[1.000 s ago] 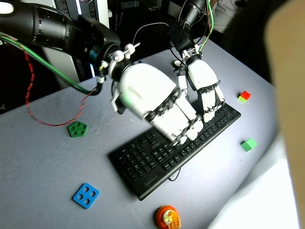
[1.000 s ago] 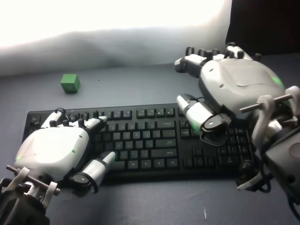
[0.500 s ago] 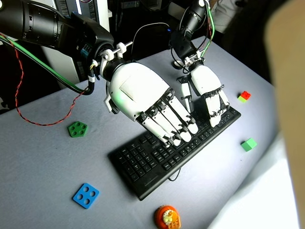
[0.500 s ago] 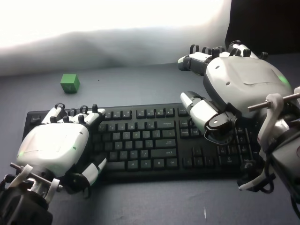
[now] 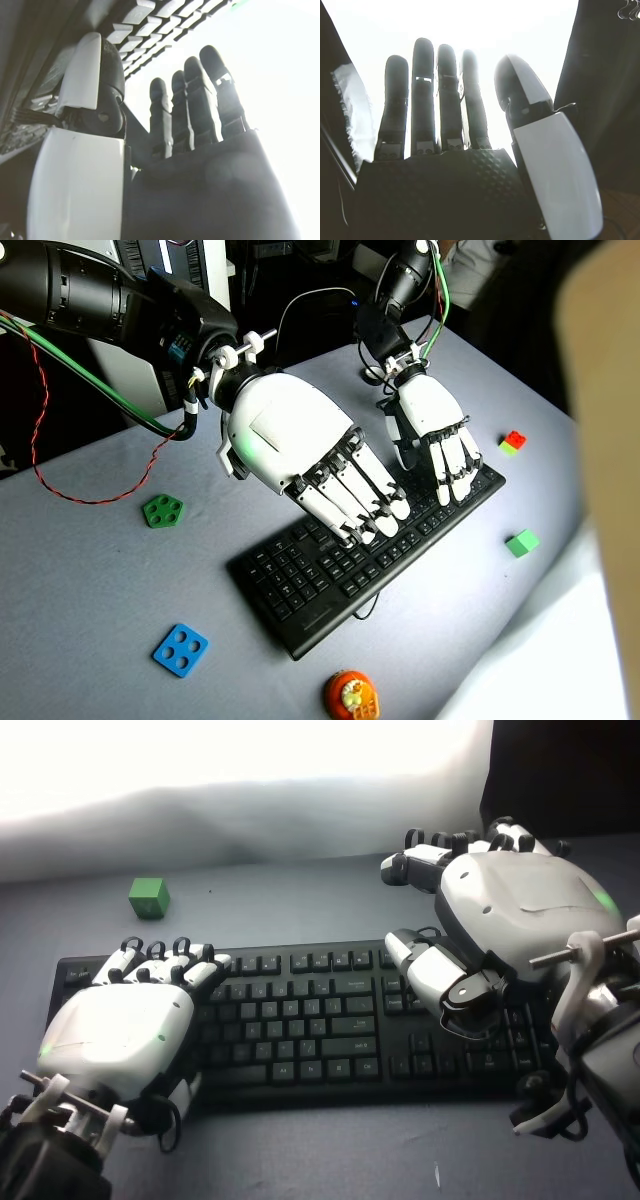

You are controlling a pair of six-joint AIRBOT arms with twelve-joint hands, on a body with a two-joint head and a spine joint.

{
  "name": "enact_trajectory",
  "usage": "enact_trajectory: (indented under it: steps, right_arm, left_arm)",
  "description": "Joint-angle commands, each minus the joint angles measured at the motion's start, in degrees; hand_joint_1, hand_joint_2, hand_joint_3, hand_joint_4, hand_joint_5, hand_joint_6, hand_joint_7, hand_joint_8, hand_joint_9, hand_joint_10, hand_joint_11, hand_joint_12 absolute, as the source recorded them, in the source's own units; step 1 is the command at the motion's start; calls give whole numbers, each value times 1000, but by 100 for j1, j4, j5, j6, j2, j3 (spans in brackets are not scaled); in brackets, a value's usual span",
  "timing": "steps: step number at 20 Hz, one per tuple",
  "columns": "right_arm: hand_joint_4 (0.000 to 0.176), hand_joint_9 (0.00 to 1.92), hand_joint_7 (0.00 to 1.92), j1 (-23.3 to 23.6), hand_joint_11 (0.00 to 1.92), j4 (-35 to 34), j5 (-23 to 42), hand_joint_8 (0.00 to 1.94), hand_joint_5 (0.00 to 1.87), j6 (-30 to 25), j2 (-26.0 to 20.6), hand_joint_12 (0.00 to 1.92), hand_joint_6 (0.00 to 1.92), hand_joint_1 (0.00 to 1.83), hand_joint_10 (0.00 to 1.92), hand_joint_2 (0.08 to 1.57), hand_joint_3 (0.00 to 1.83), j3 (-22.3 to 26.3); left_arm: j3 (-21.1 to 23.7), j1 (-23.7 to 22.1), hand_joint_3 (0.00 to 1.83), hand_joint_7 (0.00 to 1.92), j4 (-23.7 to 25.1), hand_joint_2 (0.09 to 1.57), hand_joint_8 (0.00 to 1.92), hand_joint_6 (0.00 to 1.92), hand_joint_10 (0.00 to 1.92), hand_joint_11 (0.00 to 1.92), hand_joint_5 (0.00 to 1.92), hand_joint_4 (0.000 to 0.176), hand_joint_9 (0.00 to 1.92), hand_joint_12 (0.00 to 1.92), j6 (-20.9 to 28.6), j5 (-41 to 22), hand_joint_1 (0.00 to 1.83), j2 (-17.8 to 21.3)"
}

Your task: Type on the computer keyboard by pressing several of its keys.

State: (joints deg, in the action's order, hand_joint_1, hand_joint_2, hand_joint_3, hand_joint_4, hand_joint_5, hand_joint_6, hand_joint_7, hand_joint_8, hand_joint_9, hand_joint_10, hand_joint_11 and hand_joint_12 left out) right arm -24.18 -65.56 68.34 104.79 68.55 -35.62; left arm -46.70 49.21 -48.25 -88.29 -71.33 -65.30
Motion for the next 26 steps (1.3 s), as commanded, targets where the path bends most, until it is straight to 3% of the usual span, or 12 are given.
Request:
enact_trajectory:
  steps: [1, 2, 5, 9, 11, 13, 15, 16, 17, 18, 21, 26]
  right_arm:
    - [0, 341, 546, -7, 0, 571, 329, 7, 416, -30, -33, 1608, 247, 767, 774, 1366, 0, 46]
    - [0, 340, 550, -36, 0, 573, 329, 8, 417, -23, -36, 1609, 252, 759, 777, 1369, 1, 69]
    - [0, 340, 539, -83, 0, 574, 338, 2, 397, -18, -37, 1617, 255, 687, 776, 1402, 12, 109]
    - [0, 331, 527, -168, 0, 576, 359, 7, 347, 1, -45, 1604, 255, 418, 776, 1423, 13, 158]
    - [0, 466, 759, -244, 49, 662, 362, 95, 449, 14, -62, 1635, 604, 144, 870, 1366, 0, 216]
    - [0, 582, 858, -300, 167, 830, 405, 462, 632, 11, -64, 1775, 898, 139, 1171, 1312, 0, 259]
    - [0, 583, 812, -315, 189, 840, 397, 628, 651, 2, -64, 1789, 913, 146, 1230, 1305, 0, 280]
    - [0, 668, 892, -325, 368, 840, 395, 1100, 810, 2, -64, 1895, 1088, 180, 1559, 1324, 4, 281]
    - [0, 668, 892, -333, 368, 840, 390, 1100, 810, 2, -62, 1895, 1088, 180, 1559, 1324, 4, 282]
    - [0, 1101, 1190, -341, 913, 840, 390, 1467, 1039, 1, -62, 1916, 1436, 93, 1812, 1411, 27, 284]
    - [0, 1312, 1278, -352, 1307, 840, 367, 1806, 1043, 3, -60, 1921, 1870, 64, 1921, 1553, 31, 284]
    - [0, 1340, 1290, -355, 1338, 840, 350, 1852, 1069, 4, -62, 1921, 1921, 278, 1921, 1570, 30, 284]
  left_arm:
    - [10, -22, 25, 331, 270, 1248, 12, 1, 24, 0, 270, 15, 346, 1121, -13, -381, 759, 101]
    - [55, -68, 18, 323, 270, 1336, 4, 0, 20, 0, 230, 11, 343, 1122, -14, -279, 396, 204]
    - [183, -225, 13, 342, 269, 1385, 6, 8, 33, 0, 249, 0, 390, 1164, -22, -35, 7, 548]
    - [341, -456, 1, 458, 267, 1378, 23, 27, 47, 0, 340, 0, 470, 1195, -80, 296, 0, 966]
    - [420, -493, 3, 630, 245, 1389, 79, 109, 92, 0, 551, 0, 573, 1380, -79, 417, 0, 1121]
    - [534, -513, 0, 558, 62, 1417, 915, 842, 1259, 68, 504, 0, 413, 1761, -95, 418, 0, 1267]
    - [712, -528, 0, 497, -69, 1417, 1124, 1028, 1432, 86, 453, 0, 353, 1797, -105, 446, 0, 1486]
    - [756, -536, 2, 621, -69, 1427, 1481, 1329, 1668, 338, 605, 0, 516, 1896, -105, 465, 0, 1538]
    - [795, -555, 2, 621, -69, 1427, 1481, 1329, 1668, 338, 605, 0, 516, 1896, -105, 495, 0, 1580]
    - [864, -592, 14, 961, -69, 1463, 1707, 1545, 1870, 655, 871, 0, 882, 1916, -105, 559, 2, 1653]
    - [988, -710, 9, 1206, -70, 1538, 1775, 1775, 1921, 940, 1048, 0, 1159, 1921, -105, 754, 72, 1814]
    - [1052, -779, 3, 1192, -70, 1562, 1851, 1908, 1921, 1051, 1048, 0, 1196, 1921, -95, 838, 267, 1963]
